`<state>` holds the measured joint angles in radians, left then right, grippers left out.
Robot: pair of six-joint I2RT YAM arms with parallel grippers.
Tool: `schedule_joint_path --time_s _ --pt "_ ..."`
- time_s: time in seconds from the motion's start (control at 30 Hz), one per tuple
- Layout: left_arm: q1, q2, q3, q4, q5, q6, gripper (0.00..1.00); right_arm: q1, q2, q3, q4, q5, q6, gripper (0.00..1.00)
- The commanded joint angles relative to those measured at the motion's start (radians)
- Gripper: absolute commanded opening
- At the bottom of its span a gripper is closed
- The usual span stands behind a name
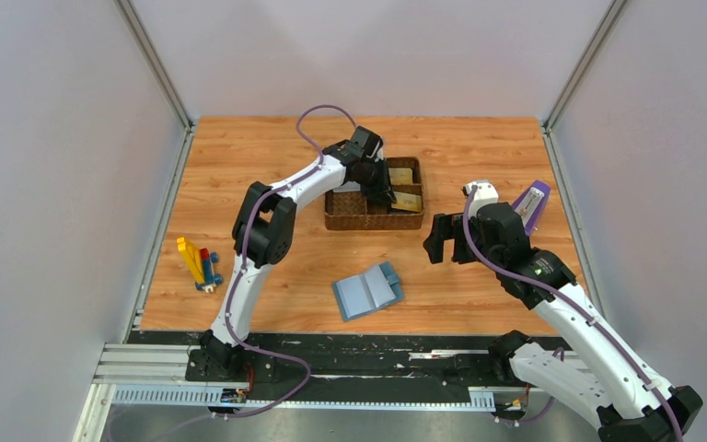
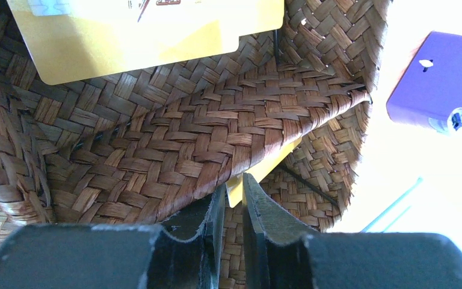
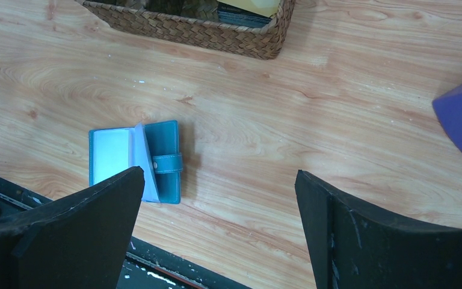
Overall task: Take the credit cards out of the card holder
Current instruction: Pick up the credit card from the storage box.
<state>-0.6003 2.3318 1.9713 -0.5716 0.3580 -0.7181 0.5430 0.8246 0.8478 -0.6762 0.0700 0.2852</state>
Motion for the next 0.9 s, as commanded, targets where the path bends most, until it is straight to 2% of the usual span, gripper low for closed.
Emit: schedule_joint_path --time_s 0.0,0.57,0.87 --pt "-0.001 -0.051 -0.009 0.071 0.035 -0.030 0.24 0.003 -0.007 0.002 0.038 -0.005 -0.014 1.00" --pt "0.015 -0.071 -0.072 0.167 0.079 -0.095 0.25 0.004 -0.001 0.000 0.038 -0.009 -0.011 1.00" --pt "0.015 -0.071 -0.072 0.182 0.086 -0.104 0.21 0.003 -0.002 0.000 0.038 -0.010 -0.011 1.00"
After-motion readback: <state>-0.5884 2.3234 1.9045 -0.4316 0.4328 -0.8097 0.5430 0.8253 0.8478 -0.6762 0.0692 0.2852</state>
